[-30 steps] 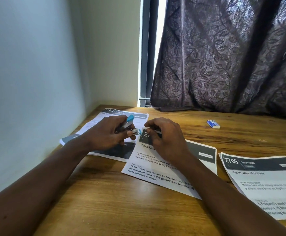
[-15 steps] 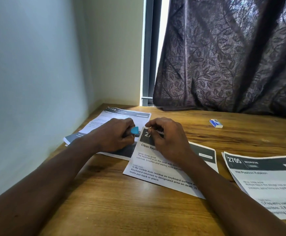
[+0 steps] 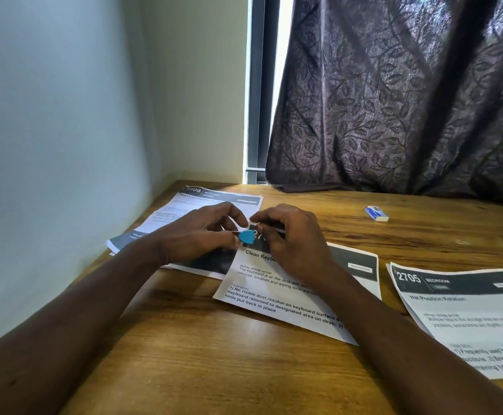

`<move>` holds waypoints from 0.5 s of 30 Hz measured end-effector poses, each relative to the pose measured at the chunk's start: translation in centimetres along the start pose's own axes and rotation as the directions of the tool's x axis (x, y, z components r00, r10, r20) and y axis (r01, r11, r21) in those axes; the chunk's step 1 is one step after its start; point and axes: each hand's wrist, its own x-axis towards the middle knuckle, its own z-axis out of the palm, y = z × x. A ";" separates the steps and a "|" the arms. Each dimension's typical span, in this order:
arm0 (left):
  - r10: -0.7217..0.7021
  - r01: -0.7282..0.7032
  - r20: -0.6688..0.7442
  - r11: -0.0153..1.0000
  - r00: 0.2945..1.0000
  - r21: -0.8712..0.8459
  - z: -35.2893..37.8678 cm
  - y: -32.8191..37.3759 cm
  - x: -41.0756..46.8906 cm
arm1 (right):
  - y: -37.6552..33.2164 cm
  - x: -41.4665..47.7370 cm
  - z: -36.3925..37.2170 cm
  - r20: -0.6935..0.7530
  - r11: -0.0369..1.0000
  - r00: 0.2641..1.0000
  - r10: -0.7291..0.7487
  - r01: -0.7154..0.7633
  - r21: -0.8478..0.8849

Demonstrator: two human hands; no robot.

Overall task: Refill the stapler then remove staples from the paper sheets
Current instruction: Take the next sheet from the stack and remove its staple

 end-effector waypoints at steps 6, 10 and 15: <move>-0.012 0.009 -0.023 0.992 1.000 -0.127 0.1 -0.1 -0.2 | -0.1 -0.1 -0.3 0.014 0.998 0.999 0.038 -0.039 0.043; -0.029 0.025 -0.025 0.989 0.999 -0.145 -0.1 -0.6 -0.3 | -0.2 -0.1 -0.3 0.063 0.998 0.997 0.037 -0.041 0.055; -0.016 0.011 -0.020 0.977 1.000 -0.214 -0.3 -0.8 -0.5 | -0.5 -0.3 -0.3 0.060 0.998 0.998 -0.018 0.014 0.055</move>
